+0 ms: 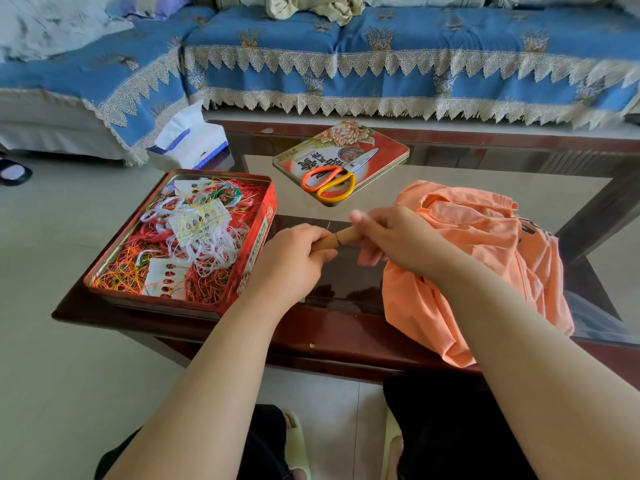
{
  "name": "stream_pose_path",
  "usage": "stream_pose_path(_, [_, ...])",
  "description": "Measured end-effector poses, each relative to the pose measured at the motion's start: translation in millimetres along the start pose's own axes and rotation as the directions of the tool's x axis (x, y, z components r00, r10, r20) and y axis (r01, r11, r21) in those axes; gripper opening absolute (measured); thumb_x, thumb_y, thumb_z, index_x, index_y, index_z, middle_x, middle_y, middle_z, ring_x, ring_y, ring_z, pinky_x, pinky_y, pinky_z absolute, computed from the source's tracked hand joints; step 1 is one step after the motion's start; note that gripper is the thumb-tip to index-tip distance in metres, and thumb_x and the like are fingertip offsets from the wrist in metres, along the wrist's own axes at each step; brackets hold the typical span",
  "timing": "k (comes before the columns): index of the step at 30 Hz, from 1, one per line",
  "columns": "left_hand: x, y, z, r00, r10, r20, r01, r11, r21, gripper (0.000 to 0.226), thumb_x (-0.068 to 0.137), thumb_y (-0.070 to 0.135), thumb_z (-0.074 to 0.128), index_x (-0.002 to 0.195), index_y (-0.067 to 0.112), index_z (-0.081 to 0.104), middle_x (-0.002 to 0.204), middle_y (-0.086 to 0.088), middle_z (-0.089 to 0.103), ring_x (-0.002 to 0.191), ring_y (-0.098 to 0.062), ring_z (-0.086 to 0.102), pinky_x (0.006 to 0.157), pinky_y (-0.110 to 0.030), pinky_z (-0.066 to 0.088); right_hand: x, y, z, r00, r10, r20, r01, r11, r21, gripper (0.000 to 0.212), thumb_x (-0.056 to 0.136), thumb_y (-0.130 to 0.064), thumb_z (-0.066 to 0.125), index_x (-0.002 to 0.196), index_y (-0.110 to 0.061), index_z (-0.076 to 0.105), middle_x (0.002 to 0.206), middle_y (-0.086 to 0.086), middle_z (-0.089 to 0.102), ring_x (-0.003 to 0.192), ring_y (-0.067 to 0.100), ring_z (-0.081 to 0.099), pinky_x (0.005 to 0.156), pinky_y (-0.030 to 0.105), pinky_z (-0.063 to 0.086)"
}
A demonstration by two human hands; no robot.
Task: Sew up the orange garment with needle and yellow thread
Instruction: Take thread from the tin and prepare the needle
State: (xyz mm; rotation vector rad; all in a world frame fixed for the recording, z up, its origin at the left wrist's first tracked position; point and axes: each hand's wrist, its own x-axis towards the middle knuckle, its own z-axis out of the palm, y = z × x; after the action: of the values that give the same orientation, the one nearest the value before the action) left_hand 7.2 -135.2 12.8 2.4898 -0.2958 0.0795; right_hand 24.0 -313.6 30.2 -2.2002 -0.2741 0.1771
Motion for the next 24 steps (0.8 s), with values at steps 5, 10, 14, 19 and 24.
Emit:
stream_pose_path(5, [-0.9, 0.5, -2.0, 1.000, -0.006, 0.006, 0.006, 1.000, 0.013, 0.018, 0.091, 0.025, 0.065, 0.108, 0.020, 0.067, 0.094, 0.008, 0.057, 0.091, -0.018, 0.057, 0.078, -0.036, 0.048, -3.3, 3.0, -0.1, 0.997, -0.037, 0.068, 0.036, 0.999, 0.027, 0.023, 0.090, -0.035, 0.063, 0.105, -0.017, 0.061, 0.079, -0.001, 0.072, 0.067, 0.011, 0.069, 0.063, 0.019, 0.053])
stream_pose_path(10, [-0.5, 0.5, -2.1, 1.000, 0.006, 0.008, -0.006, 1.000, 0.006, 0.014, 0.092, 0.026, 0.065, 0.105, 0.021, 0.067, 0.091, 0.009, 0.057, 0.090, -0.018, 0.055, 0.077, -0.036, 0.046, -2.5, -1.2, -1.8, 0.999, 0.017, 0.042, -0.019, 0.999, 0.049, 0.042, 0.084, -0.056, 0.054, 0.098, -0.017, 0.061, 0.070, -0.002, 0.073, 0.064, 0.008, 0.068, 0.063, 0.020, 0.052])
stream_pose_path(14, [-0.9, -2.6, -1.1, 0.999, 0.023, 0.022, -0.023, 0.999, 0.027, 0.015, 0.092, 0.026, 0.064, 0.106, 0.025, 0.067, 0.092, 0.010, 0.058, 0.093, -0.017, 0.052, 0.077, -0.035, 0.044, -4.2, 0.3, -2.0, 0.996, -0.020, 0.089, 0.018, 1.000, 0.023, 0.027, 0.091, -0.042, 0.060, 0.091, -0.015, 0.066, 0.069, -0.002, 0.073, 0.067, 0.014, 0.069, 0.068, 0.025, 0.055])
stream_pose_path(19, [-1.5, -1.7, -3.7, 0.999, 0.045, -0.004, -0.045, 0.999, 0.015, 0.012, 0.092, 0.024, 0.065, 0.103, 0.023, 0.068, 0.087, 0.013, 0.055, 0.092, -0.018, 0.052, 0.077, -0.037, 0.045, -4.0, -3.8, -3.2, 0.998, 0.022, 0.066, -0.030, 0.992, 0.121, 0.038, 0.086, -0.051, 0.057, 0.100, -0.016, 0.061, 0.075, -0.001, 0.073, 0.069, 0.015, 0.071, 0.066, 0.025, 0.057])
stream_pose_path(24, [-1.8, -5.7, -4.3, 0.998, 0.060, 0.000, -0.060, 0.997, 0.045, 0.012, 0.092, 0.024, 0.065, 0.103, 0.023, 0.068, 0.087, 0.014, 0.055, 0.090, -0.018, 0.053, 0.076, -0.038, 0.045, -2.9, -2.3, -1.5, 0.998, 0.017, 0.057, -0.013, 0.998, -0.069, 0.032, 0.094, -0.044, 0.054, 0.084, -0.016, 0.067, 0.060, 0.000, 0.071, 0.057, 0.008, 0.066, 0.065, 0.025, 0.054])
